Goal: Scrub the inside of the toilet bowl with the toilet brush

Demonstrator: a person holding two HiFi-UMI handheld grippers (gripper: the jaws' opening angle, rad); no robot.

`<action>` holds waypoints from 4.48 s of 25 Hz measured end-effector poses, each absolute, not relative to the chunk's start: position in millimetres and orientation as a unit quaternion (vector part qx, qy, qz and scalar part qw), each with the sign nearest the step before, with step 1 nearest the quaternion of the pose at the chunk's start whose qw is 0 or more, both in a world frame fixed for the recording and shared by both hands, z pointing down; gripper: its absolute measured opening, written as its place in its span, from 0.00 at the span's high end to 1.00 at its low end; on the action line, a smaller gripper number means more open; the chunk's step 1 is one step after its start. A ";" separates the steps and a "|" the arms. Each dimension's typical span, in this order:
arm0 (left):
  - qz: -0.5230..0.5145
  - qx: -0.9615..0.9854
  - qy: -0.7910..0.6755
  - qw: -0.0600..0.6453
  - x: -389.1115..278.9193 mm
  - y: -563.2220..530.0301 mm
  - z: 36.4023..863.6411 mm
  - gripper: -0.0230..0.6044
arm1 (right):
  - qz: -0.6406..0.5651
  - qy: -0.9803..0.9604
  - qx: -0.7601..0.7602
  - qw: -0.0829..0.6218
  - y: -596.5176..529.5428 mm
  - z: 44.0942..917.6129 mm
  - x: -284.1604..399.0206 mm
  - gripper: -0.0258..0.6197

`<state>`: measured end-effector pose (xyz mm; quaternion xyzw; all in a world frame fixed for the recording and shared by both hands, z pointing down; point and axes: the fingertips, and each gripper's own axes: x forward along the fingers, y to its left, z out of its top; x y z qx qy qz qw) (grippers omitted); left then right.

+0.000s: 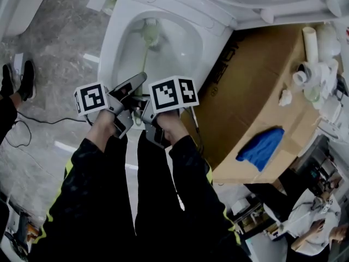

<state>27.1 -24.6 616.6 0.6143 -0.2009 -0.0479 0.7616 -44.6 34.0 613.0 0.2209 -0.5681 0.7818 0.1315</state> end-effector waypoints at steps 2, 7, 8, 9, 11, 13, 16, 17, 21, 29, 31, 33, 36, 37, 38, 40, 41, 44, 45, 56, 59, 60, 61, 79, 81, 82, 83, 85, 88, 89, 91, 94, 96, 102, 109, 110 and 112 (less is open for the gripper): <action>-0.050 0.615 -0.197 0.762 32.6 -24.7 616.6 0.78 | 0.781 -0.568 0.221 0.134 34.2 613.5 -39.5 0.90; -0.050 0.612 -0.183 0.768 48.9 -22.7 615.6 0.78 | 0.782 -0.561 0.234 0.133 34.5 613.4 -24.7 0.91; -0.048 0.612 -0.180 0.769 51.5 -22.4 615.7 0.78 | 0.783 -0.560 0.237 0.131 34.3 613.4 -22.3 0.91; -0.046 0.613 -0.177 0.769 53.8 -22.0 616.0 0.78 | 0.783 -0.558 0.240 0.130 34.3 613.4 -20.1 0.91; -0.042 0.616 -0.169 0.768 58.2 -20.9 616.5 0.78 | 0.784 -0.555 0.247 0.129 35.0 613.6 -15.8 0.91; -0.041 0.618 -0.157 0.770 63.6 -19.2 616.1 0.78 | 0.784 -0.550 0.258 0.126 35.8 614.2 -11.5 0.91; -0.026 0.618 -0.146 0.772 69.0 -16.3 618.3 0.79 | 0.785 -0.543 0.273 0.118 35.2 615.2 -6.3 0.91; -0.020 0.619 -0.144 0.772 70.3 -15.5 619.5 0.79 | 0.785 -0.542 0.278 0.116 34.9 615.4 -4.6 0.91; -0.010 0.617 -0.129 0.776 76.9 -9.9 620.1 0.79 | 0.786 -0.533 0.293 0.108 37.8 616.2 0.8 0.91; 0.029 0.619 -0.114 0.777 84.0 4.0 626.7 0.79 | 0.791 -0.515 0.318 0.092 45.7 616.8 10.0 0.91; 0.039 0.619 -0.107 0.777 85.6 8.1 627.7 0.79 | 0.792 -0.510 0.324 0.087 48.2 616.6 11.6 0.91; 0.049 0.617 -0.098 0.780 87.6 14.9 627.9 0.79 | 0.794 -0.503 0.332 0.081 52.9 616.2 13.1 0.91; 0.059 0.610 -0.083 0.786 92.0 25.7 626.2 0.78 | 0.797 -0.491 0.345 0.072 60.6 615.3 15.9 0.91; 0.063 0.608 -0.079 0.788 93.0 29.3 626.0 0.78 | 0.797 -0.488 0.348 0.069 63.1 615.2 16.7 0.90; 0.066 0.606 -0.075 0.789 94.0 32.8 625.9 0.78 | 0.798 -0.485 0.351 0.068 65.8 615.1 17.5 0.91; 0.068 0.601 -0.070 0.793 96.3 38.2 624.6 0.78 | 0.800 -0.477 0.357 0.066 70.4 614.6 18.8 0.90; 0.069 0.599 -0.067 0.795 97.5 40.4 623.6 0.78 | 0.801 -0.474 0.360 0.064 72.2 613.8 19.5 0.91; 0.087 0.597 -0.060 0.795 99.1 50.7 622.9 0.78 | 0.804 -0.464 0.367 0.057 80.1 611.1 21.7 0.90; 0.090 0.594 -0.059 0.797 99.7 54.5 623.0 0.78 | 0.806 -0.461 0.367 0.056 83.3 610.8 22.5 0.90; 0.076 0.587 -0.047 0.805 105.2 58.3 616.4 0.78 | 0.807 -0.465 0.359 0.058 87.7 608.6 23.5 0.90; 0.085 0.590 -0.049 0.801 103.1 53.3 613.0 0.78 | 0.805 -0.472 0.356 0.052 81.6 604.6 21.3 0.91; 0.088 0.592 -0.050 0.799 102.4 52.4 611.3 0.78 | 0.805 -0.473 0.355 0.050 80.6 602.5 20.7 0.91; 0.094 0.596 -0.052 0.795 101.2 52.0 610.1 0.78 | 0.806 -0.474 0.352 0.047 80.1 599.6 20.2 0.91; 0.077 0.592 -0.092 0.797 104.0 45.1 489.8 0.78 | 0.814 -0.518 0.262 0.019 79.4 474.3 21.5 0.91; 0.070 0.591 -0.102 0.797 102.2 46.3 472.7 0.78 | 0.811 -0.527 0.252 0.022 82.1 458.0 20.3 0.91; 0.067 0.590 -0.109 0.797 100.8 48.1 465.1 0.78 | 0.810 -0.531 0.246 0.024 84.3 450.3 19.6 0.91; 0.065 0.589 -0.117 0.797 99.4 49.2 457.8 0.78 | 0.809 -0.535 0.241 0.026 86.1 442.8 19.1 0.91; 0.058 0.594 -0.129 0.792 97.7 48.3 443.6 0.78 | 0.805 -0.545 0.231 0.030 87.2 428.4 18.6 0.91; 0.049 0.602 -0.140 0.784 96.3 52.9 422.7 0.78 | 0.800 -0.557 0.219 0.035 94.7 406.7 18.5 0.91; 0.048 0.602 -0.143 0.784 95.7 56.8 415.4 0.78 | 0.800 -0.559 0.216 0.035 98.8 399.0 18.4 0.91; 0.048 0.604 -0.146 0.782 94.0 62.7 401.1 0.78 | 0.798 -0.564 0.210 0.034 105.0 383.7 17.6 0.91; 0.041 0.607 -0.141 0.781 92.5 71.0 381.4 0.78 | 0.795 -0.571 0.203 0.033 114.1 364.2 15.6 0.91; 0.035 0.603 -0.137 0.785 92.5 79.0 368.6 0.79 | 0.792 -0.575 0.203 0.035 121.8 353.5 14.3 0.91; 0.039 0.621 -0.118 0.774 89.3 98.3 333.8 0.79 | 0.776 -0.593 0.216 0.027 139.1 321.8 10.0 0.91; 0.040 0.643 -0.105 0.758 65.1 133.5 300.2 0.79 | 0.758 -0.612 0.223 0.018 173.3 291.4 -15.6 0.91; 0.040 0.643 -0.105 0.757 60.2 139.2 296.3 0.79 | 0.756 -0.615 0.223 0.018 178.8 287.3 -20.1 0.91; 0.042 0.648 -0.103 0.754 51.1 149.3 288.9 0.79 | 0.751 -0.620 0.227 0.015 188.4 279.3 -28.7 0.91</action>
